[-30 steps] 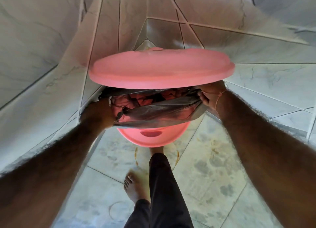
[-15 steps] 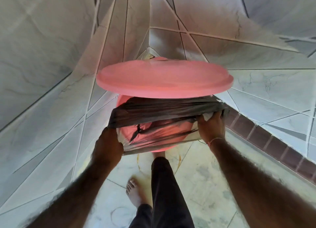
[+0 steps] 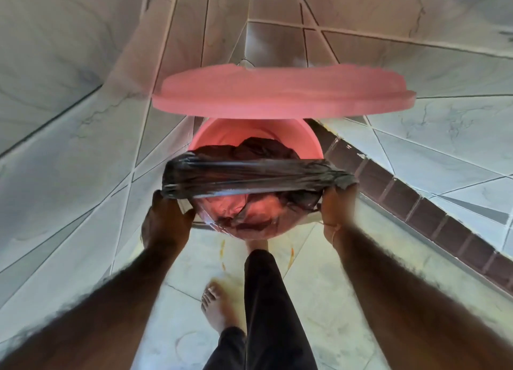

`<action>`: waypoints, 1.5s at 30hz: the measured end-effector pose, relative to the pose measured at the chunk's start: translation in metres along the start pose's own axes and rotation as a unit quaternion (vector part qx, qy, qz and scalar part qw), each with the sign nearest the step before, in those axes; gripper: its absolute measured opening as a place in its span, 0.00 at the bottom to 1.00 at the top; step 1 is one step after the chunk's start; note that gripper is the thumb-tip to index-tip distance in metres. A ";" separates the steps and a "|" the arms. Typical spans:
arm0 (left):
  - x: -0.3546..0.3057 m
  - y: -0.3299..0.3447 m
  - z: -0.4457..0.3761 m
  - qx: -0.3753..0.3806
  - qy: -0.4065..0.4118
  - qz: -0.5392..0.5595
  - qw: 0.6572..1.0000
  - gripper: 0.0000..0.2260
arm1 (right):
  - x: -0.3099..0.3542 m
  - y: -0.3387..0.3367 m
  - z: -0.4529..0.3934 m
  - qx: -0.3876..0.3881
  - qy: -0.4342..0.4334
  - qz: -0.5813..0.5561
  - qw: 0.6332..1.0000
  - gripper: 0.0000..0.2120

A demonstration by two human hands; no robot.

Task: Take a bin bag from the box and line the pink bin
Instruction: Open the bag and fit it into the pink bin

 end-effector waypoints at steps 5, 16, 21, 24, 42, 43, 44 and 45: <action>-0.016 -0.014 -0.026 0.012 0.058 -0.004 0.998 0.23 | 0.065 0.008 0.002 -0.001 -0.066 -0.057 0.996 0.13; -0.054 -0.047 -0.064 0.095 0.041 -0.098 0.990 0.24 | 0.144 0.046 0.026 0.038 -0.293 0.266 0.918 0.15; -0.081 -0.045 -0.078 0.101 -0.028 0.192 0.976 0.17 | 0.153 0.072 0.024 0.092 -0.319 0.335 0.882 0.25; -0.094 -0.052 -0.087 0.036 0.008 0.238 0.971 0.20 | 0.150 0.081 0.022 0.120 -0.316 0.368 0.866 0.27; -0.073 -0.034 -0.093 -0.012 -0.026 0.360 0.932 0.21 | 0.065 0.049 -0.075 0.181 0.042 0.171 0.968 0.39; -0.071 -0.033 -0.090 -0.006 -0.033 0.366 0.930 0.21 | 0.060 0.044 -0.059 0.171 0.075 0.139 0.973 0.35; -0.066 -0.031 -0.088 0.002 -0.044 0.377 0.925 0.22 | 0.055 0.040 -0.047 0.164 0.096 0.117 0.975 0.30; -0.063 -0.030 -0.086 0.004 -0.060 0.386 0.920 0.23 | 0.050 0.037 -0.040 0.166 0.110 0.098 0.975 0.25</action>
Point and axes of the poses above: each hand's wrist, its own z-axis away from the middle knuckle, its own y-axis out of the palm, x = y × z, the point moved 5 cm from there along -z, towards the middle knuckle, and after that the axes turned 9 degrees about y, right-handed, at the moved point
